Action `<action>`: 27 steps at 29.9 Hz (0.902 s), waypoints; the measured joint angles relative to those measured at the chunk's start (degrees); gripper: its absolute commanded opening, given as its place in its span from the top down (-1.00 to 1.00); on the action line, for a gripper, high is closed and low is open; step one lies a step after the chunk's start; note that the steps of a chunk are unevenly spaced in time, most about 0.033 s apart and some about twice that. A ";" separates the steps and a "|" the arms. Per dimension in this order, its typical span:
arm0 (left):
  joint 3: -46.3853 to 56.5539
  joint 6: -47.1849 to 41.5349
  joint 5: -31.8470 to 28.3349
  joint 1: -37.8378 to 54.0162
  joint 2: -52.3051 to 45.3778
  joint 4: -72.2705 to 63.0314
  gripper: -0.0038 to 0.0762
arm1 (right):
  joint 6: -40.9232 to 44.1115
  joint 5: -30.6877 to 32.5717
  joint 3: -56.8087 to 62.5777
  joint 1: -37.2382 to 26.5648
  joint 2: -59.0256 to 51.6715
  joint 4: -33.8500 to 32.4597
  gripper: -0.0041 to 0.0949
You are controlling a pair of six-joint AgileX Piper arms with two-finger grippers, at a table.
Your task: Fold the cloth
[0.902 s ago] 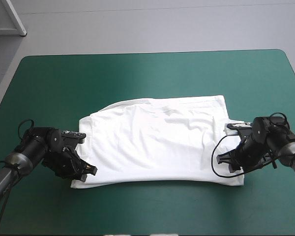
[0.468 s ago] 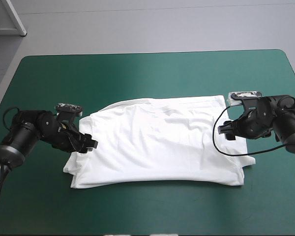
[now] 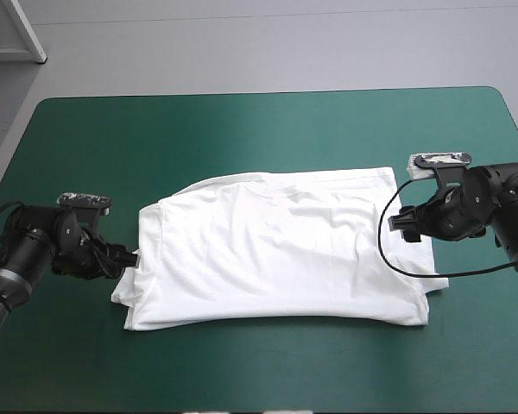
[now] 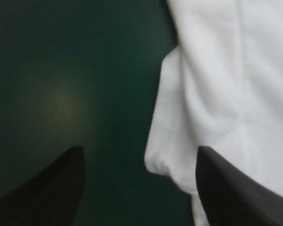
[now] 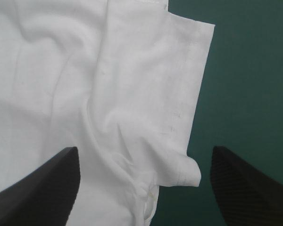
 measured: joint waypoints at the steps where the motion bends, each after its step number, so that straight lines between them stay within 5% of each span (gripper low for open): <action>1: 1.42 0.00 -0.39 0.89 0.00 0.00 -0.33 | 0.00 0.00 -0.05 0.00 -0.19 0.00 -0.51; 15: 16.06 0.52 -15.26 2.97 0.00 -3.97 -0.30 | 0.00 0.18 -0.05 0.00 -0.57 -0.02 -0.46; 27: 16.55 3.41 -16.62 2.97 0.38 -11.09 0.90 | 0.00 0.18 -0.05 0.00 -0.57 -0.02 -0.44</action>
